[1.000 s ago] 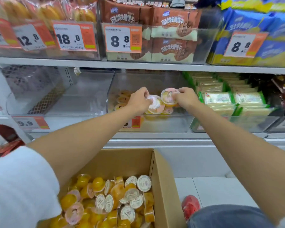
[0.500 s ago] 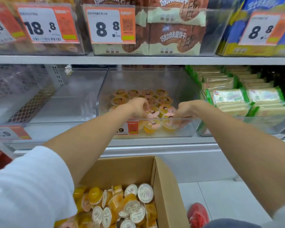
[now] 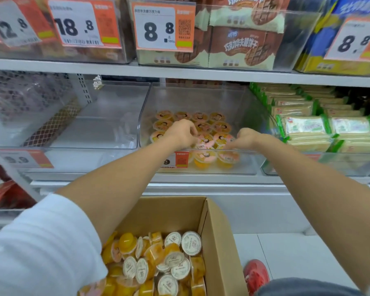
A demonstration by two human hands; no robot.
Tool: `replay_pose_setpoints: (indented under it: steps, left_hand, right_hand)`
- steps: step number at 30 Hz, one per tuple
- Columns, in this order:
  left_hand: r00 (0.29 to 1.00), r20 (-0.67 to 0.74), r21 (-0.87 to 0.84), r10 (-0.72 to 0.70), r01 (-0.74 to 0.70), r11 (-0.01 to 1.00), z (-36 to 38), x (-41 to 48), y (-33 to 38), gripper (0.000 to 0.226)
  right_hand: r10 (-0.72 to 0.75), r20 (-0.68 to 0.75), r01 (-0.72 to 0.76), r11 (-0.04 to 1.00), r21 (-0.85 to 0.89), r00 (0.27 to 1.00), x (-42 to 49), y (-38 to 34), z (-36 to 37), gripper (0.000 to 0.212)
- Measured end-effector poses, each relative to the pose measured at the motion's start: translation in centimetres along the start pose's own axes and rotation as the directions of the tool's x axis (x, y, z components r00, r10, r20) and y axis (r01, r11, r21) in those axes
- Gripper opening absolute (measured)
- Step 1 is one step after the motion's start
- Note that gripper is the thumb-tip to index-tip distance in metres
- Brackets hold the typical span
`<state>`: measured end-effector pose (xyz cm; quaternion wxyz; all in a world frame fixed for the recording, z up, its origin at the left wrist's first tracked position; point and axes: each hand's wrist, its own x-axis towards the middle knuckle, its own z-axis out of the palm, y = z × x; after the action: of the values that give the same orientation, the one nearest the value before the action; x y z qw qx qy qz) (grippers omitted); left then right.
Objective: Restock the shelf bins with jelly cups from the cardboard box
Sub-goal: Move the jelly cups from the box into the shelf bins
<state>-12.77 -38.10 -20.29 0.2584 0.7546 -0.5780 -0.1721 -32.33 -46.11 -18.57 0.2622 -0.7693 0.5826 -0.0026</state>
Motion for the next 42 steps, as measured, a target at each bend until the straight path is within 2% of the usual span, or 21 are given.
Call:
replay_pose_setpoints:
  steps: [2, 4, 6, 8, 9, 11, 14, 17, 20, 22, 24, 26, 29, 32, 35, 37, 38, 39, 40, 41, 42]
  left_hand:
    - [0.991, -0.133, -0.02, -0.01, 0.007, 1.0, -0.5, -1.7, 0.7, 0.012]
    - [0.98, -0.199, -0.011, 0.011, -0.014, 1.0, -1.1, -4.0, 1.7, 0.012]
    - [0.962, -0.268, 0.051, 0.045, -0.033, 0.998, -1.8, -7.1, 2.6, 0.008]
    - [0.956, -0.291, 0.119, 0.042, -0.008, 0.993, -2.1, -10.4, 2.8, 0.011]
    - [0.967, -0.253, 0.151, 0.015, 0.024, 0.988, -2.0, -11.9, 2.3, 0.012]
    - [0.99, -0.108, 0.231, -0.087, 0.11, 0.967, -0.6, -14.4, -0.1, 0.015]
    - [0.949, 0.157, 0.349, -0.274, 0.206, 0.914, 2.6, -17.1, -6.4, 0.016]
    - [0.85, 0.353, 0.372, -0.391, 0.256, 0.892, 6.2, -19.4, -12.7, 0.019]
    - [0.774, 0.439, 0.401, -0.456, 0.285, 0.87, 10.0, -20.7, -17.6, 0.013]
    - [0.748, 0.465, 0.415, -0.474, 0.289, 0.863, 12.8, -20.8, -19.8, 0.025]
    - [0.752, 0.483, 0.403, -0.448, 0.264, 0.876, 15.3, -20.5, -21.1, 0.052]
    - [0.767, 0.494, 0.396, -0.409, 0.22, 0.892, 17.5, -20.2, -21.8, 0.069]
    - [0.778, 0.48, 0.443, -0.406, 0.184, 0.877, 19.9, -19.9, -22.8, 0.067]
    - [0.805, 0.412, 0.447, -0.426, 0.229, 0.865, 21.3, -20.2, -23.2, 0.063]
    - [0.852, 0.326, 0.351, -0.409, 0.292, 0.889, 21.5, -20.4, -23.1, 0.043]
    - [0.849, 0.328, 0.163, -0.415, 0.382, 0.91, 20.6, -20.8, -22.7, 0.044]
    - [0.835, 0.34, 0.004, -0.433, 0.459, 0.888, 19.8, -20.8, -22.5, 0.042]
    - [0.803, 0.367, -0.193, -0.47, 0.56, 0.806, 19.0, -20.9, -22.4, 0.038]
    - [0.754, 0.42, -0.383, -0.505, 0.652, 0.654, 17.8, -20.9, -22.2, 0.038]
    - [0.706, 0.48, -0.517, -0.521, 0.707, 0.482, 16.5, -20.9, -21.8, 0.04]
    - [0.675, 0.521, -0.582, -0.522, 0.728, 0.362, 15.0, -20.8, -21.4, 0.044]
  right_hand:
    - [-0.1, -0.3, 0.114, 0.993, 0.031, 0.949, -1.4, -0.9, 1.0, 0.033]
    - [-0.154, -0.508, 0.262, 0.954, 0.148, 0.847, -3.8, -2.0, 2.6, 0.01]
    - [-0.234, -0.568, 0.389, 0.906, 0.166, 0.789, -6.6, -3.0, 4.8, 0.007]
    - [-0.326, -0.558, 0.472, 0.871, 0.136, 0.763, -9.2, -3.6, 7.6, 0.006]
    - [-0.356, -0.527, 0.482, 0.868, 0.119, 0.772, -10.2, -3.6, 9.3, 0.005]
    - [-0.365, -0.385, 0.434, 0.895, 0.106, 0.847, -11.7, -3.0, 12.8, 0.002]
    - [-0.343, -0.065, 0.346, 0.936, 0.063, 0.937, -12.7, -1.3, 18.3, 0.01]
    - [-0.261, 0.207, 0.271, 0.962, -0.024, 0.943, -12.2, 0.6, 23.6, 0.034]
    - [-0.161, 0.391, 0.218, 0.97, -0.104, 0.906, -11.0, 1.9, 28.4, 0.063]
    - [-0.134, 0.459, 0.22, 0.966, -0.139, 0.878, -10.1, 2.4, 31.0, 0.073]
    - [-0.13, 0.486, 0.234, 0.959, -0.16, 0.864, -9.2, 2.8, 32.9, 0.08]
    - [-0.152, 0.493, 0.264, 0.95, -0.166, 0.857, -8.5, 2.8, 34.4, 0.081]
    - [-0.16, 0.476, 0.286, 0.936, -0.205, 0.865, -7.5, 2.8, 36.4, 0.078]
    - [-0.176, 0.445, 0.32, 0.908, -0.272, 0.878, -6.9, 3.0, 37.5, 0.062]
    - [-0.18, 0.397, 0.304, 0.912, -0.275, 0.9, -6.3, 3.3, 37.5, 0.043]
    - [-0.138, 0.402, 0.23, 0.955, -0.189, 0.905, -6.5, 3.3, 37.0, 0.051]
    - [-0.114, 0.404, 0.179, 0.976, -0.125, 0.908, -6.8, 3.1, 36.5, 0.056]
    - [-0.092, 0.404, 0.124, 0.991, -0.054, 0.91, -7.2, 2.7, 36.0, 0.058]
    - [-0.076, 0.406, 0.073, 0.997, 0.023, 0.91, -7.5, 2.2, 35.4, 0.055]
    - [-0.071, 0.413, 0.025, 0.993, 0.115, 0.908, -7.8, 1.5, 34.7, 0.047]
    - [-0.075, 0.421, -0.022, 0.975, 0.22, 0.904, -8.2, 0.7, 34.0, 0.036]
